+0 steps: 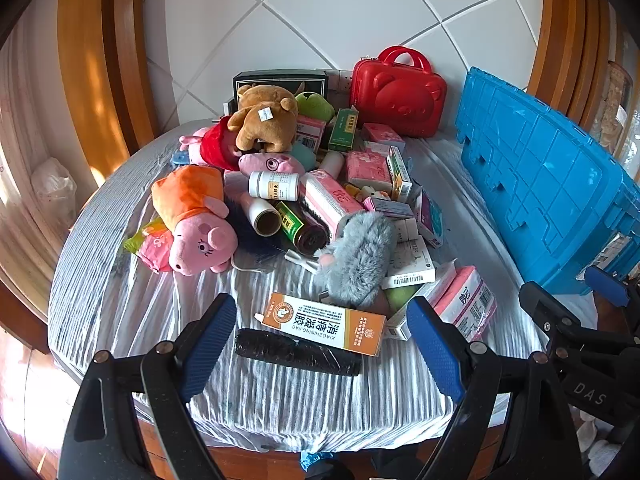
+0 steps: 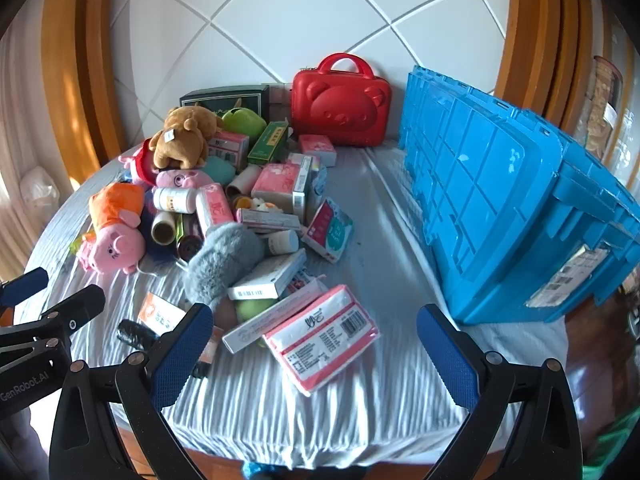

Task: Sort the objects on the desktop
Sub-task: 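Reach the left tool toward the black roll while the right tool reaches the white-orange box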

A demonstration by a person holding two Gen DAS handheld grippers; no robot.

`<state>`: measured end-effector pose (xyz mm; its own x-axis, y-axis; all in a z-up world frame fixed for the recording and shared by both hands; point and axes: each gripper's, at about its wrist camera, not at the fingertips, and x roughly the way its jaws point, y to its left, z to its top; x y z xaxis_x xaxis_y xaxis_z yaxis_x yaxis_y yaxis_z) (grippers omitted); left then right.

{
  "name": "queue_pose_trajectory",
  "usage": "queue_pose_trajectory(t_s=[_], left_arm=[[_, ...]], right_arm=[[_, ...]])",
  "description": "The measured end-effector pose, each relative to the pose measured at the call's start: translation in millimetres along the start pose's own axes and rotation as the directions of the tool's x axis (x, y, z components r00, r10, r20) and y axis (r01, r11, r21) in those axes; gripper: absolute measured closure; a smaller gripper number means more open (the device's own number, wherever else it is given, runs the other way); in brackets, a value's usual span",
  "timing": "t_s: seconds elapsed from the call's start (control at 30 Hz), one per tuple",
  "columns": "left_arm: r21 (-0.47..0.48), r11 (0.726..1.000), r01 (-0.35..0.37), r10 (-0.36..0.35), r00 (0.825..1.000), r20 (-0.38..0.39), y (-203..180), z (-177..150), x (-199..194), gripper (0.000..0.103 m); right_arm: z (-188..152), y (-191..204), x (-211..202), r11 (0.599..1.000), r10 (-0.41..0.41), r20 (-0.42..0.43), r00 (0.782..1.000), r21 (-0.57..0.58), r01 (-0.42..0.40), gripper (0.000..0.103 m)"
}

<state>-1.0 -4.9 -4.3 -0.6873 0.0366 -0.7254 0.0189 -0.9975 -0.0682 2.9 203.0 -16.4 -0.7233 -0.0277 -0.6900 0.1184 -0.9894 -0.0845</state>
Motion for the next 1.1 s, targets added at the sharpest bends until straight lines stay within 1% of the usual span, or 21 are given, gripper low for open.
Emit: queue_pose_trajectory(t_s=[0.17, 0.4, 0.47, 0.53, 0.6, 0.63, 0.67, 0.77, 0.83, 0.87, 0.93, 0.97, 1.03, 1.1], left_arm=[[-0.005, 1.000, -0.005, 0.005, 1.000, -0.025, 1, -3, 6, 0.015], [-0.020, 1.000, -0.013, 0.012, 0.997, -0.079, 1, -12, 18, 0.015], [-0.042, 0.999, -0.019, 0.014, 0.995, -0.102, 5, -14, 25, 0.015], [-0.083, 0.996, -0.019, 0.008, 0.991, -0.137, 17, -16, 38, 0.015], [-0.126, 0.991, -0.051, 0.028, 0.983, -0.179, 31, -20, 54, 0.015], [-0.148, 0.986, -0.079, 0.047, 0.976, -0.213, 42, -23, 66, 0.015], [-0.156, 0.983, -0.096, 0.058, 0.971, -0.232, 47, -25, 73, 0.015], [-0.202, 0.966, -0.159, 0.087, 0.942, -0.325, 65, -37, 100, 0.015], [-0.247, 0.953, -0.178, 0.073, 0.922, -0.380, 74, -44, 116, 0.015], [-0.261, 0.947, -0.185, 0.070, 0.915, -0.397, 76, -46, 120, 0.015], [-0.283, 0.939, -0.197, 0.065, 0.907, -0.417, 75, -45, 127, 0.015], [-0.301, 0.933, -0.199, 0.059, 0.906, -0.419, 73, -44, 131, 0.015], [-0.329, 0.924, -0.195, 0.046, 0.911, -0.410, 67, -40, 137, 0.015], [-0.345, 0.917, -0.200, 0.045, 0.912, -0.408, 62, -37, 139, 0.015]], right_arm=[[0, 0, 4, 1.000, 0.003, -0.015, 1.000, -0.002, -0.003, 0.000], [-2, -3, 15, 1.000, 0.013, -0.063, 0.998, -0.010, -0.014, 0.000], [-3, -7, 22, 1.000, 0.014, -0.081, 0.997, -0.011, -0.015, 0.000], [-4, -13, 30, 1.000, 0.010, -0.101, 0.995, -0.013, -0.011, 0.000], [-4, -22, 39, 1.000, 0.007, -0.123, 0.992, -0.009, -0.008, 0.000], [-4, -26, 44, 1.000, 0.008, -0.133, 0.991, -0.004, -0.009, 0.000], [-5, -33, 52, 1.000, 0.011, -0.147, 0.989, 0.007, -0.010, 0.000], [-5, -52, 71, 1.000, 0.015, -0.184, 0.983, 0.029, -0.009, 0.000], [-4, -61, 81, 0.999, 0.020, -0.202, 0.979, 0.039, -0.012, 0.000], [-4, -66, 85, 0.999, 0.022, -0.208, 0.978, 0.044, -0.013, 0.000], [-2, -74, 93, 0.999, 0.031, -0.220, 0.975, 0.050, -0.020, 0.000], [-2, -77, 96, 0.999, 0.036, -0.225, 0.974, 0.047, -0.026, 0.000], [-1, -82, 103, 0.999, 0.046, -0.236, 0.971, 0.031, -0.040, 0.000], [-1, -85, 109, 0.998, 0.067, -0.248, 0.966, 0.025, -0.063, 0.000]])
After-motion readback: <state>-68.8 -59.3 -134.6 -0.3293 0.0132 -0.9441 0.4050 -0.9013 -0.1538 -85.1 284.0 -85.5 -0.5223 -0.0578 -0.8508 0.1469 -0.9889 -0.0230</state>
